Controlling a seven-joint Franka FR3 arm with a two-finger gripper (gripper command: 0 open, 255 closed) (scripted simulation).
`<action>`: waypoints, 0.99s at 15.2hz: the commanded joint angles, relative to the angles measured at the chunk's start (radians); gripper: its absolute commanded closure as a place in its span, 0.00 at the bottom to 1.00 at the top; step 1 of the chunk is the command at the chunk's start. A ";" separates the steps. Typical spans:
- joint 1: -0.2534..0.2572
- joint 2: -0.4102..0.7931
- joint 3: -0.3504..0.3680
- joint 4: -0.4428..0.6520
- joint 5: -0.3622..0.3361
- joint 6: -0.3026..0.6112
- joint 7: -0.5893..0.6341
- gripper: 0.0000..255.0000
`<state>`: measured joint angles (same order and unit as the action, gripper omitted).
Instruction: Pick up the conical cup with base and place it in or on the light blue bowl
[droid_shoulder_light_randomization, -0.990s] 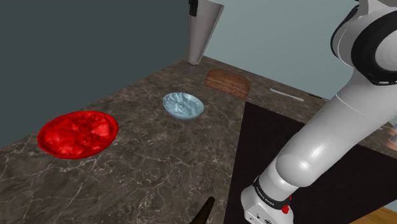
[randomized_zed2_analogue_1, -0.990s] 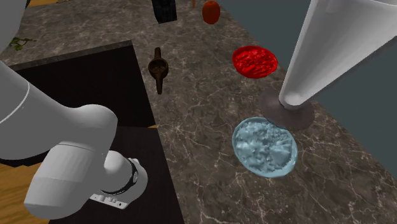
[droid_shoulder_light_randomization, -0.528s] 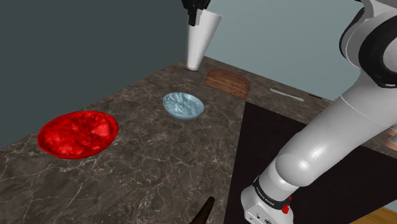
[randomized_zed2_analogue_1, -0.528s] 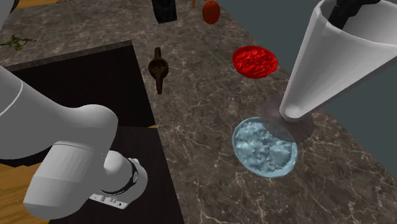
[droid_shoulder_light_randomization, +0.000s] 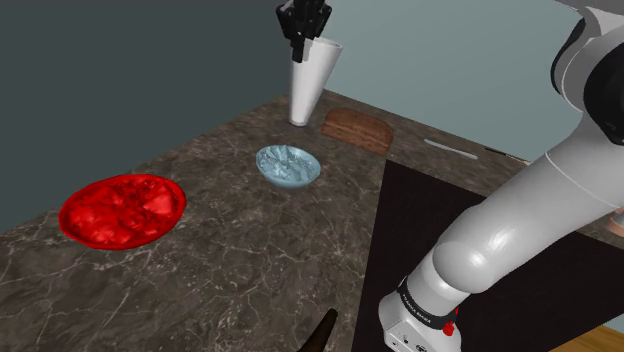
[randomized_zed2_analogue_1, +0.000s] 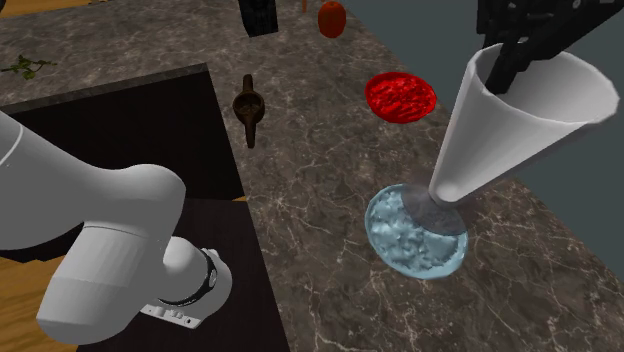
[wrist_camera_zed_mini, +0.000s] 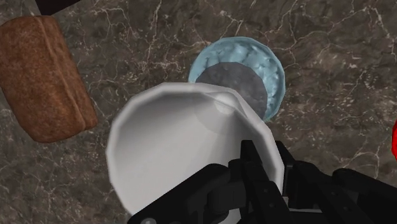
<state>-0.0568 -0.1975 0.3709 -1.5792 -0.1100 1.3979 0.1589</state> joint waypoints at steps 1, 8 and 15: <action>0.001 -0.018 -0.003 -0.049 0.006 0.033 0.002 1.00; 0.004 -0.056 -0.009 -0.184 0.019 0.133 0.006 1.00; 0.006 -0.077 -0.012 -0.282 0.026 0.210 0.011 1.00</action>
<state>-0.0506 -0.2736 0.3594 -1.8533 -0.0844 1.6003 0.1695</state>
